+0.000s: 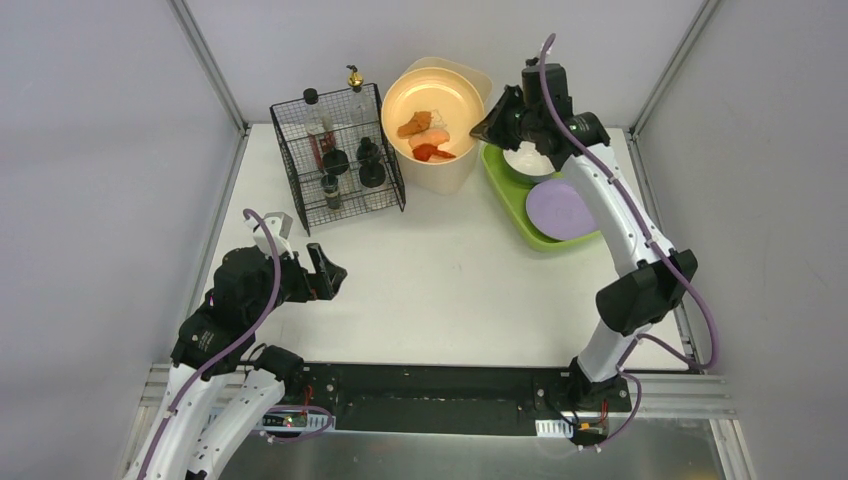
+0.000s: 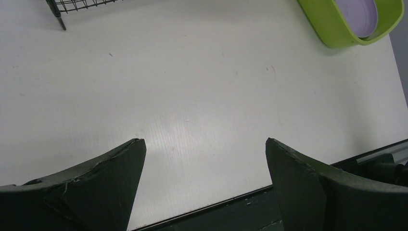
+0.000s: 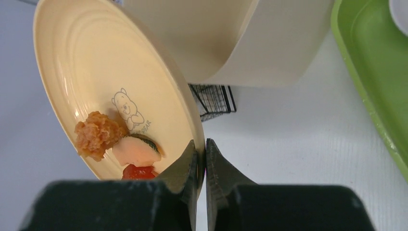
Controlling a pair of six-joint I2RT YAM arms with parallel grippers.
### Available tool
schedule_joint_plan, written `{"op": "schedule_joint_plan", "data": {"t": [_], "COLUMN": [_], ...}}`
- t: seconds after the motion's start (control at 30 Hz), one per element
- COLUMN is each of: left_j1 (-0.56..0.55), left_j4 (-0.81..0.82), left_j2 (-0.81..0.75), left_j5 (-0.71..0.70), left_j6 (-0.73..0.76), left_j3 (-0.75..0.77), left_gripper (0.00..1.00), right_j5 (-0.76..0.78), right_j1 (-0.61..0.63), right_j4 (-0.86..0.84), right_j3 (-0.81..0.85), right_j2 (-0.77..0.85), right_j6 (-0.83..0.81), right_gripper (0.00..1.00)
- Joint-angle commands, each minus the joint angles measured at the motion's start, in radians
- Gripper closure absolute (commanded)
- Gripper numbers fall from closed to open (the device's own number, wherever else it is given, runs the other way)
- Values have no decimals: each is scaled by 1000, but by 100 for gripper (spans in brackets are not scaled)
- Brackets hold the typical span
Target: Clear the kitchen counter
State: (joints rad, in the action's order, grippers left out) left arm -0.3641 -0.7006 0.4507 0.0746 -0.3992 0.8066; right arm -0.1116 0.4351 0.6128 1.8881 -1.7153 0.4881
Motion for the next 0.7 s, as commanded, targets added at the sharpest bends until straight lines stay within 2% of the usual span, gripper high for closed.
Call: {"op": "schedule_joint_plan", "data": {"t": [0.0,0.33,0.67], "left_j1": [14,14,17], "left_j4": [-6,-5,-5], "left_j2": [10,9,10], "left_j5": [26,38,48], "left_j6": [28,27,28], "left_j3": [-1,-1,1], "left_gripper": [0,0,0], "right_j5": [-1,64,188], "right_j1": [-27,-69,-121], "right_j4": [13,76,-22], "right_j3": [180,482,529], "right_j2": [-51,-240,-309], "right_j6": [37,41,40], "right_gripper": [100,100,100]}}
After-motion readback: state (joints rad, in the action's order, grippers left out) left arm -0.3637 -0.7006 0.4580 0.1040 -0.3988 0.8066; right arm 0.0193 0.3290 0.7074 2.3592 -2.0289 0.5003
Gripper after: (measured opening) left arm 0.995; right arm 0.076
